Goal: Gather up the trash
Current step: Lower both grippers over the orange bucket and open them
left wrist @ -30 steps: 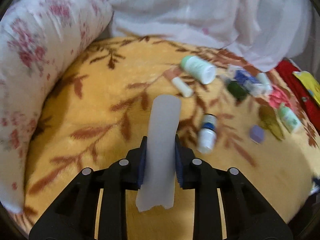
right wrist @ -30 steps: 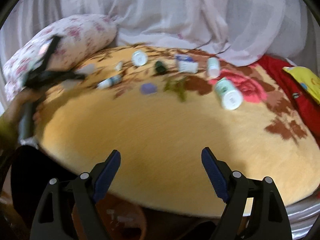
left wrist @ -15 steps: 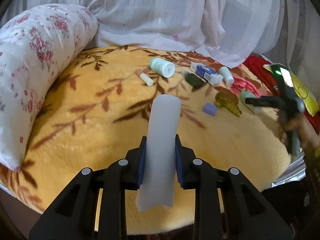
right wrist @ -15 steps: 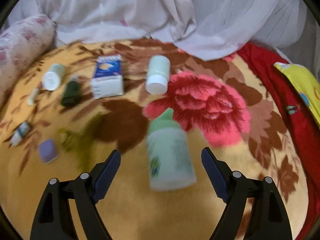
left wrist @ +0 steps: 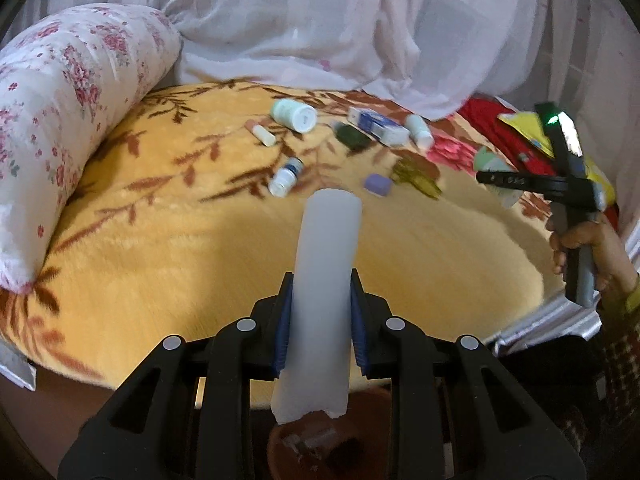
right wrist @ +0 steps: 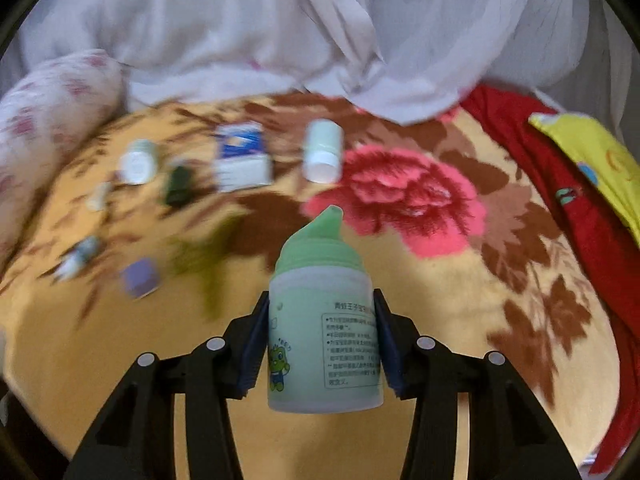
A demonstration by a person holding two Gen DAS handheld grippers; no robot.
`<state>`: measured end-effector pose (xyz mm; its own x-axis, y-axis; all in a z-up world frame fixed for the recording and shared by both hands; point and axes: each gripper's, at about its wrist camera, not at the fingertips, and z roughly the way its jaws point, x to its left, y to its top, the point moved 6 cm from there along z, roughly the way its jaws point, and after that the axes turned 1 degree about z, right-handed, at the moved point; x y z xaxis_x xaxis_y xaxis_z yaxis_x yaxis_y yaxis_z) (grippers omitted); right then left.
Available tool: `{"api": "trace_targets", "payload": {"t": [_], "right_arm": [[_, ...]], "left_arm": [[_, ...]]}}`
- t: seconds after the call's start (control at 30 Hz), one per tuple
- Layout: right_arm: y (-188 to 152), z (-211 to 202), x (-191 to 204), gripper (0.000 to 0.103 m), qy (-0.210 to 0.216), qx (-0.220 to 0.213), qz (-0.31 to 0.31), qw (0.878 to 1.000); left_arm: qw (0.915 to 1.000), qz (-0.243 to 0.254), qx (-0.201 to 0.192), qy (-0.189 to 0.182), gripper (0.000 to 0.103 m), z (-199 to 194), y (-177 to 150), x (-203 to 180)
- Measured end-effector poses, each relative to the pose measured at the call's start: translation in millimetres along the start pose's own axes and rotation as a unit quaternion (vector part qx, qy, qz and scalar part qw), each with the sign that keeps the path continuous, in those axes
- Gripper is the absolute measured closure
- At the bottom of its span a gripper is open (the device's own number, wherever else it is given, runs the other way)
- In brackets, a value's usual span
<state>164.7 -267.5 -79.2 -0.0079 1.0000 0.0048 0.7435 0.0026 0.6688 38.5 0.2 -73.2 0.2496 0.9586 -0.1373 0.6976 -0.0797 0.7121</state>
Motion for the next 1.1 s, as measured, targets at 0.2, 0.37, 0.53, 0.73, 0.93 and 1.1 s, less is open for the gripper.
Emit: {"api": "trace_targets", "payload": {"t": [0.2,0.37,0.53,0.73,0.93,1.1], "right_arm": [[-65,-85,58,0.055,0.096,-0.024,-0.039,0.994],[-135,-107,109,0.055,0.160,0.020,-0.075,0.984],[-194,-100,146,0.055,0.191,0.081,-0.103,0.973],[-231,-90,167,0.046,0.206,0.126,-0.130,0.962],[-215,-95,150,0.023,0.156,0.079,-0.137,0.975],[-184,-96,119,0.023,0.141,0.046,-0.100,0.984]], "left_arm": [[0.9986,-0.004,0.040,-0.036,0.078,-18,-53,-23],[0.9960,-0.011,0.078,-0.042,0.078,-24,-94,-25],[0.9934,-0.022,0.106,-0.036,0.077,-28,-119,-17],[0.9910,-0.010,0.130,-0.029,0.056,-30,-133,-18],[0.9938,-0.018,0.109,0.002,0.025,-42,-120,-6],[0.9968,-0.026,0.074,0.012,0.020,-47,-91,6]]}}
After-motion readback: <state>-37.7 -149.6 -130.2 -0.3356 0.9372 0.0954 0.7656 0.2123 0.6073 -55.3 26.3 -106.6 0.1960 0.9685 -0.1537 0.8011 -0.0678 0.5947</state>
